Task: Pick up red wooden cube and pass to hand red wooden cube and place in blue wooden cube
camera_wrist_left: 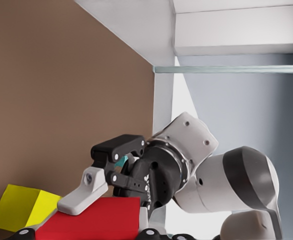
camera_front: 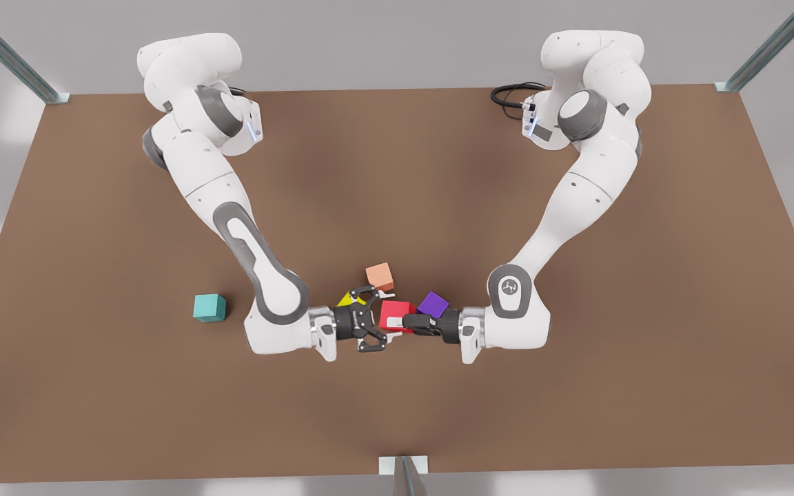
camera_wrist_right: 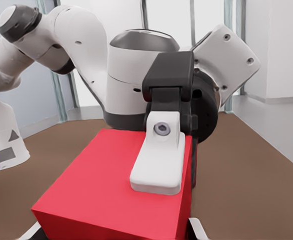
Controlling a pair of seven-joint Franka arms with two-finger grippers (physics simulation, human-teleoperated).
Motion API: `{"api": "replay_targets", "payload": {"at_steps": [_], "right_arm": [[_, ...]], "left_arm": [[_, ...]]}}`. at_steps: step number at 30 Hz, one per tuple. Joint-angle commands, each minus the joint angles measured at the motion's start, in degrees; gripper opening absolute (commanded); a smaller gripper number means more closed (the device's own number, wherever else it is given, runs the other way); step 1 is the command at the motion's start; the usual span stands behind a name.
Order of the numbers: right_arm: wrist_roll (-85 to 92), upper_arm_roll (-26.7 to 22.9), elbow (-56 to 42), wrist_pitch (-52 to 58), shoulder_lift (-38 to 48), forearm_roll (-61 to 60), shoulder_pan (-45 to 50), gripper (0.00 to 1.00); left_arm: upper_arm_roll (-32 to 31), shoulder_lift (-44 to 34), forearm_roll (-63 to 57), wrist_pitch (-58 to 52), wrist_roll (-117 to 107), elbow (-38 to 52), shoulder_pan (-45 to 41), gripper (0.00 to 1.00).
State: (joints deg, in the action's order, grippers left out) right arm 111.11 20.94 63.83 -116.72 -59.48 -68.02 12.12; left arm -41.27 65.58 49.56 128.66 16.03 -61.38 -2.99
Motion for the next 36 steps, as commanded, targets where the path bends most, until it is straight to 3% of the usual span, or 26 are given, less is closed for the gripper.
{"api": "replay_targets", "payload": {"at_steps": [1, 2, 5, 6, 7, 13, 14, 18, 19, 20, 21, 23, 25, 26, 27, 28, 33, 36], "right_arm": [[3.8, 0.1, 0.0, -1.0, 0.1, -0.3, 0.1, 0.63], [3.8, 0.1, 0.0, -1.0, 0.1, -0.2, 0.1, 0.58], [3.7, 0.1, 0.0, -1.0, 0.1, -0.2, 0.1, 0.58], [3.7, 0.1, 0.1, -1.0, 0.1, -0.3, 0.1, 0.58], [3.6, 0.1, 0.1, -0.9, 0.1, -0.2, 0.1, 0.58], [3.8, -0.8, -0.2, -0.1, 0.8, 1.3, -0.8, 0.58], [3.8, -1.3, -0.1, 0.4, 0.9, 5.1, -2.1, 0.58], [-3.5, -2.5, 0.2, 11.0, 7.2, 47.7, -15.1, 0.58], [-9.2, -3.0, 0.3, 14.4, 8.7, 53.4, -16.7, 0.58], [-20.2, -5.1, 2.0, 18.5, 11.4, 58.9, -17.1, 0.58], [-29.5, -6.1, 7.1, 18.6, 16.1, 62.1, -17.3, 0.58], [-43.2, -7.5, 15.8, 15.7, 23.4, 69.9, -17.0, 0.58], [-47.3, -7.5, 26.0, 8.8, 29.5, 72.0, -17.1, 0.58], [-47.8, -7.6, 29.6, 4.6, 31.5, 74.3, -17.2, 0.58], [-48.2, -7.6, 31.7, 1.2, 32.2, 76.2, -17.2, 0.58], [-50.2, -7.6, 33.4, -2.5, 32.6, 78.8, -17.3, 0.58], [-54.7, -8.1, 36.5, -13.5, 32.6, 90.5, -18.4, 0.58], [-54.7, -8.1, 42.1, -15.9, 34.8, 92.5, -19.4, 0.58]], "left_arm": [[0.0, -0.1, 0.5, -0.2, 4.5, 0.0, 0.0, 0.66], [0.0, -0.1, 0.5, -0.2, 4.5, 0.0, 0.0, 0.66], [0.0, 0.1, 0.5, -0.2, 4.6, 0.0, 0.0, 0.66], [0.0, 0.3, 0.5, -0.2, 4.5, 0.0, 0.0, 0.88], [0.0, 0.1, 1.7, -0.2, 4.4, 0.0, 0.1, 1.00], [-0.1, -2.6, -3.2, -2.4, -2.3, -0.4, 3.1, 1.00], [-0.3, -3.1, -4.6, -3.7, -4.4, -0.4, 4.0, 1.00], [-0.3, -4.3, -8.2, -17.5, -4.6, 0.1, 14.4, 1.00], [0.0, -6.4, -14.9, -21.3, -5.6, 0.4, 16.8, 1.00], [-0.6, -12.1, -39.9, -33.3, -11.3, 1.0, 19.7, 1.00], [-0.3, -15.6, -50.9, -48.3, -11.4, 3.1, 19.8, 1.00], [-0.7, -24.7, -69.6, -56.7, -15.8, 3.2, 20.5, 1.00], [-0.7, -28.7, -71.5, -60.6, -16.8, 3.2, 20.5, 1.00], [0.4, -31.4, -70.3, -61.6, -16.6, 2.4, 21.1, 1.00], [16.0, -45.1, -62.9, -50.7, -16.6, -12.8, 13.4, 1.00], [39.8, -54.6, -51.9, -41.4, -16.6, -25.1, -4.1, 1.00], [38.7, -52.1, -50.7, -46.0, -16.8, -21.7, -5.2, 1.00], [37.5, -46.8, -50.8, -50.2, -12.7, -13.0, -4.5, 1.00]]}}
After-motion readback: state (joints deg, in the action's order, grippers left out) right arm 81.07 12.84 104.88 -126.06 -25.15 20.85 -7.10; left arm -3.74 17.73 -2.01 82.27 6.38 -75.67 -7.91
